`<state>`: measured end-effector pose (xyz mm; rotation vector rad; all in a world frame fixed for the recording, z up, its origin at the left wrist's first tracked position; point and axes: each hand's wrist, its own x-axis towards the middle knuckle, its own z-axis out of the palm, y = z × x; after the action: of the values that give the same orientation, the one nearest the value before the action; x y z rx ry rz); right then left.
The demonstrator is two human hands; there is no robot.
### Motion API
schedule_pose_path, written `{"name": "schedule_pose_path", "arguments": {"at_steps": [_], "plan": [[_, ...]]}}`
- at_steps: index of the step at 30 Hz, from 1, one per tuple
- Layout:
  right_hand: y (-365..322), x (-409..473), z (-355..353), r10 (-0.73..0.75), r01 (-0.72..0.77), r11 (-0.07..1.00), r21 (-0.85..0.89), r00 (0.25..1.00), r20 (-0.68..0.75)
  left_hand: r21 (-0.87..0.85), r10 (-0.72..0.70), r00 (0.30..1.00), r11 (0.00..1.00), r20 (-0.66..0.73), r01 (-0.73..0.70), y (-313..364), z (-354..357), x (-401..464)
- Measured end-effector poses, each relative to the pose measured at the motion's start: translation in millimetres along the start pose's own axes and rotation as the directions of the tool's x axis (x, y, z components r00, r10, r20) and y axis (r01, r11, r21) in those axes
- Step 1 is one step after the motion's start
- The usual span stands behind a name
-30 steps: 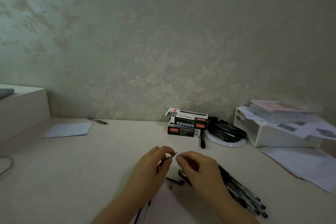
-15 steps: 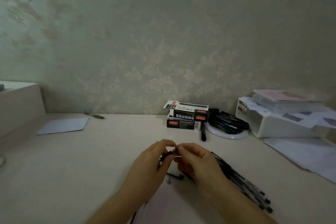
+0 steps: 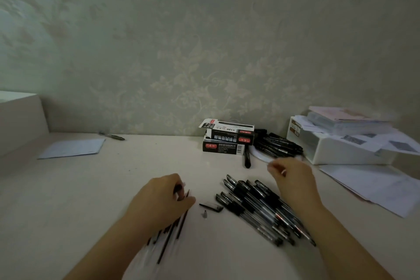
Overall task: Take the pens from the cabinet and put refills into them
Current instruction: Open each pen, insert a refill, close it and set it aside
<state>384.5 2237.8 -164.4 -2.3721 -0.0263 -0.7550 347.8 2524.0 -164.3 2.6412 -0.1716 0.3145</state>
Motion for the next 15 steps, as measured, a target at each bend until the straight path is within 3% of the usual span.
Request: {"name": "schedule_pose_path", "arguments": {"at_steps": [2,5,15], "plan": [[7,-4,7,0.029,-0.02,0.994,-0.104,0.995,0.09,0.07,-0.006,0.996,0.998,0.084,0.001,0,-1,-1],[13,-4,12,0.088,-0.069,0.99,-0.123,0.984,0.157,0.143,-0.029,0.986,0.99,0.167,0.005,1,3,-2],[10,-3,11,0.094,-0.068,0.987,-0.148,0.98,0.174,0.197,-0.079,0.996,0.978,0.051,0.068,2,13,0]]}}
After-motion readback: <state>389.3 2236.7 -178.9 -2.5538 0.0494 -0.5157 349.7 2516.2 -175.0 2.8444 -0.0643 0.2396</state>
